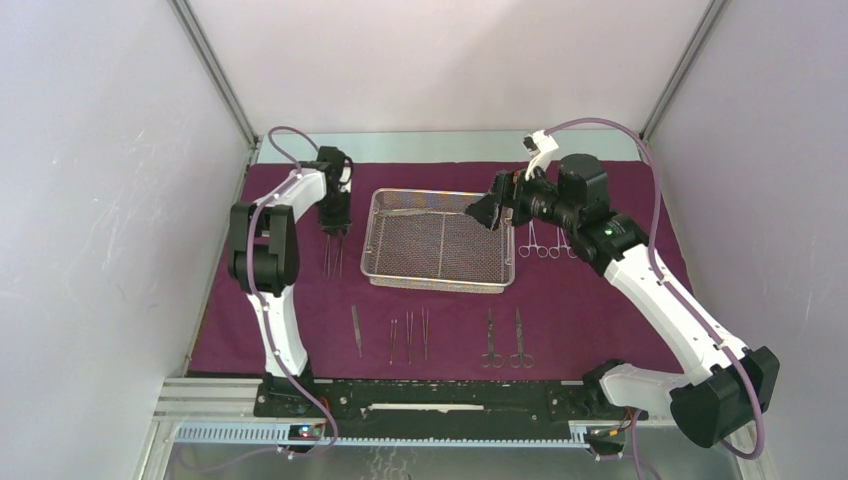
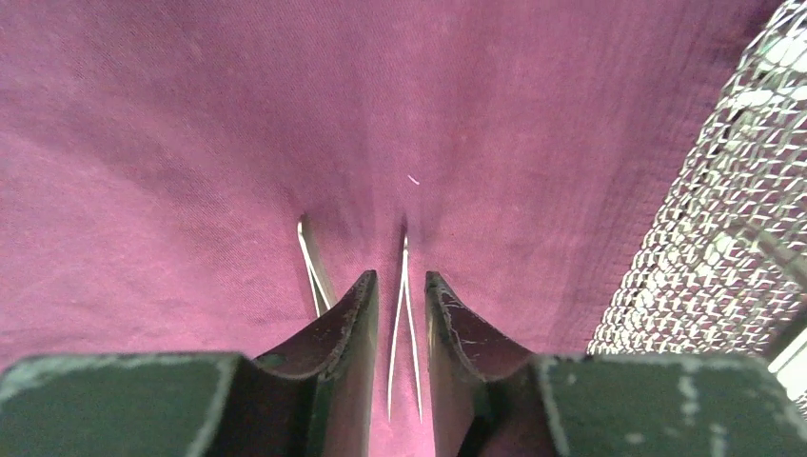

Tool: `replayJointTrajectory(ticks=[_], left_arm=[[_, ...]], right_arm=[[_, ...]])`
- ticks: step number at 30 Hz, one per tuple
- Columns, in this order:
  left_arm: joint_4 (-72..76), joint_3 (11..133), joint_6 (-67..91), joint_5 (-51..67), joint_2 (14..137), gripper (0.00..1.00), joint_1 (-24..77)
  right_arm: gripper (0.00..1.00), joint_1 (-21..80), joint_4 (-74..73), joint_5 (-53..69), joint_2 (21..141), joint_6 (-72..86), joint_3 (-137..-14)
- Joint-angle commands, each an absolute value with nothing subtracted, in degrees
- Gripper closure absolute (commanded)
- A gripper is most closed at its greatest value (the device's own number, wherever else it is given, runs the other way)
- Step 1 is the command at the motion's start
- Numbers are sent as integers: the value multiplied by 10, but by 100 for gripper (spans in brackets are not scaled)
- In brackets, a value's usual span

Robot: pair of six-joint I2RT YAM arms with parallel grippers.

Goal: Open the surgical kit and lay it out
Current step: Place the medical item in the surgical kit.

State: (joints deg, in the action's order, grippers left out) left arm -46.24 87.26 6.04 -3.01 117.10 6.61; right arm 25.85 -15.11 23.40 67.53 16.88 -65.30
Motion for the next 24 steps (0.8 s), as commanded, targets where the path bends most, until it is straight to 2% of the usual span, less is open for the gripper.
replayJointTrajectory(ticks=[1, 7, 14, 16, 19, 22, 24], left_arm=[[-467, 914, 66, -43, 1154, 70, 69], [-467, 916, 89, -39, 1104, 61, 70], [-437, 874, 135, -32, 1014, 36, 75], [-421, 853, 152, -24, 981, 26, 77], [-397, 816, 176, 2, 938, 17, 78], [-366, 767, 210, 41, 896, 1, 78], [-342, 732, 236, 62, 868, 0, 79]], right_arm=[[0, 254, -131, 248, 670, 173, -654], [0, 254, -132, 240, 681, 168, -654], [0, 254, -135, 223, 694, 158, -655], [0, 254, -135, 218, 701, 156, -654], [0, 254, -131, 213, 713, 153, -655], [0, 256, -124, 206, 728, 150, -655], [0, 261, -120, 199, 739, 145, -656]])
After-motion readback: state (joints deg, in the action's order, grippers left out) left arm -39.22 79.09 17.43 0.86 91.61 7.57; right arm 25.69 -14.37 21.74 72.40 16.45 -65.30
